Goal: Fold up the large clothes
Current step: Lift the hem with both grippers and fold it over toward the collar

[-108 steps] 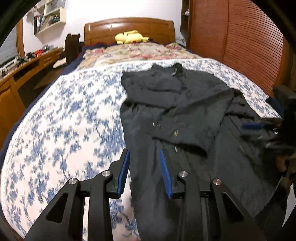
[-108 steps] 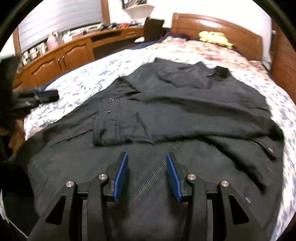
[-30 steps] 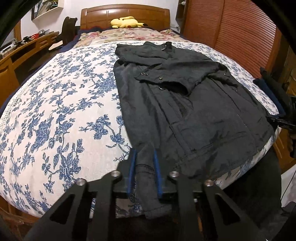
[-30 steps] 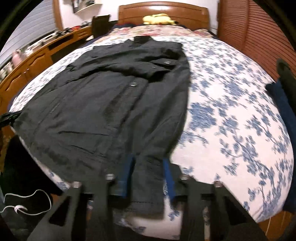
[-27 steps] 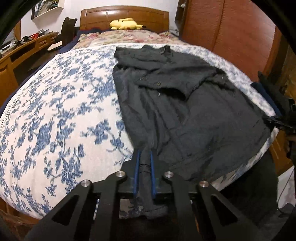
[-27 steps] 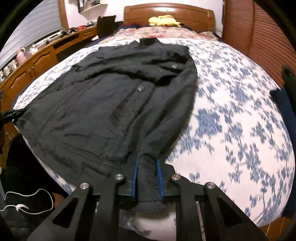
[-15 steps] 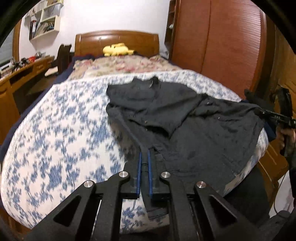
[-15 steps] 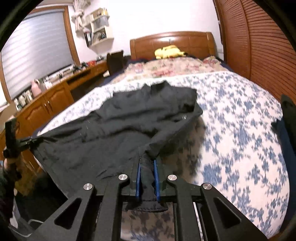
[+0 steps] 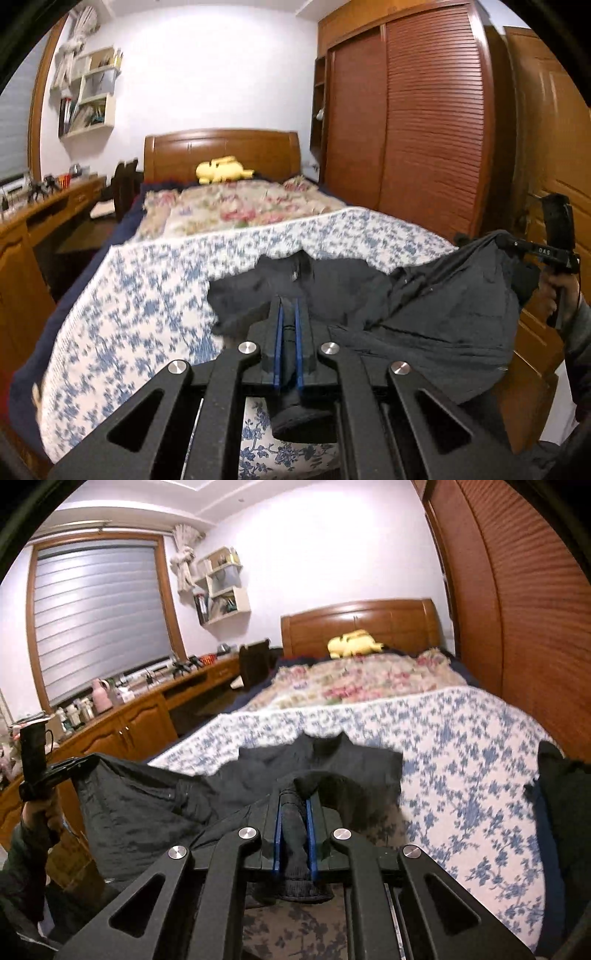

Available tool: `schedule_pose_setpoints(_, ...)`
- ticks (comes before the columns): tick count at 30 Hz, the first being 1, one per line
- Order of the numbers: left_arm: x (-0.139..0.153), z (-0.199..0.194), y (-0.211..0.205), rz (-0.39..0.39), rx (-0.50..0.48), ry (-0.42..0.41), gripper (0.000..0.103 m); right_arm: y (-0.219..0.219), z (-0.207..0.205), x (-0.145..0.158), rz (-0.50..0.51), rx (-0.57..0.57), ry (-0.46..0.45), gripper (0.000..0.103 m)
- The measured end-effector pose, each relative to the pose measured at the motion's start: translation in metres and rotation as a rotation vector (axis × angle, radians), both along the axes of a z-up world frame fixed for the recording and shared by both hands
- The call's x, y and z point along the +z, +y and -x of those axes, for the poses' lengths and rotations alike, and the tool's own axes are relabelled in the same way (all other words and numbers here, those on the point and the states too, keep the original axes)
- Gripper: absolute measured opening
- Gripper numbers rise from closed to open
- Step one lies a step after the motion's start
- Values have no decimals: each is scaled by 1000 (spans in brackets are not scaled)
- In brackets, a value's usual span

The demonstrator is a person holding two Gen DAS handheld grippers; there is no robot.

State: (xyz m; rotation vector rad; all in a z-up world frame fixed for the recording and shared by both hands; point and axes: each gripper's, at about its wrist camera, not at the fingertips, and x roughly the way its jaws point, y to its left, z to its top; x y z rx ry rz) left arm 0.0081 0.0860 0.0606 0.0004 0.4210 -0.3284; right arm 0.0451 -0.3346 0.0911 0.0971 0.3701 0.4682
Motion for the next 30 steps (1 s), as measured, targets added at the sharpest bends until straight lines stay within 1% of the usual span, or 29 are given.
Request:
schedule_pose_setpoints(4, 21, 17, 3, 16, -14, -51, 5, -12, 31, 12, -27, 15, -54, 10)
schedule_pose_setpoints(6, 26, 19, 7, 23, -14, -64, 5, -17, 43, 16, -24, 13, -83, 10)
schedule_pose_setpoints(9, 24, 7, 11, 23, 12, -60, 6, -24, 32, 9, -6, -9, -87, 10)
schedule_pose_setpoints(11, 13, -17, 15, 38, 31, -33, 5, -23, 13, 3, 19, -30, -62, 10)
schedule_pose_setpoints(13, 4, -37, 15, 40, 53, -13, 6, -17, -16, -5, 40, -45, -33, 10)
schedule_pose_setpoints(14, -5, -55, 17, 43, 70, 1, 5, -14, -31, -10, 53, -55, -20, 10)
schedule_pose_setpoints(15, -10, -64, 15, 42, 80, 11, 6, -10, -47, -16, 64, -64, -5, 10)
schedule_pose_setpoints(17, -29, -96, 16, 60, 97, 45, 5, -2, -80, -30, 65, -75, 27, 10)
schedule_pose_setpoints(19, -44, -118, 14, 62, 115, 62, 5, 6, -113, -44, 71, -87, 49, 10)
schedule_pose_setpoints(22, -62, -147, 9, 43, 144, 62, 5, 18, -160, -61, 97, -125, 75, 11)
schedule_pose_setpoints(24, -68, -161, 7, 46, 155, 53, 5, 22, -187, -71, 101, -153, 101, 11)
schedule_pose_setpoints(28, -81, -195, 14, 84, 187, 41, 6, 30, -226, -73, 115, -205, 114, 11)
schedule_pose_setpoints(30, -86, -211, 17, 118, 177, 51, 6, 36, -238, -72, 101, -213, 127, 11)
